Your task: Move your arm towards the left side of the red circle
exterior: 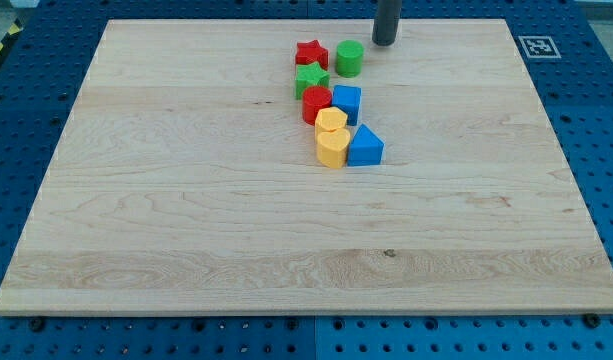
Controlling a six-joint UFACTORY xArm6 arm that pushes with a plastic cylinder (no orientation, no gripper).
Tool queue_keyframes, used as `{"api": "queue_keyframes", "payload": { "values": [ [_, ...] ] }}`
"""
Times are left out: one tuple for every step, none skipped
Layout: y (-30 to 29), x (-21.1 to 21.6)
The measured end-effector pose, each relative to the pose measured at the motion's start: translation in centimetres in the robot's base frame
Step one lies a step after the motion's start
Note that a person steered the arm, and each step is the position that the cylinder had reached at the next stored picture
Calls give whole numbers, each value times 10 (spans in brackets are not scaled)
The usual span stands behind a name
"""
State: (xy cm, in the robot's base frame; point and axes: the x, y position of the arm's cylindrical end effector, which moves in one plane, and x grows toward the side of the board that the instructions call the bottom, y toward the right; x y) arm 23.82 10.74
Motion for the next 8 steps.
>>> {"api": "queue_keyframes", "payload": {
  "values": [
    [0, 0],
    [-25, 0],
    [-78, -1],
    [-136, -1],
    [-183, 6],
    [-208, 39],
    [-202, 85],
    [-179, 95]
  ]
}}
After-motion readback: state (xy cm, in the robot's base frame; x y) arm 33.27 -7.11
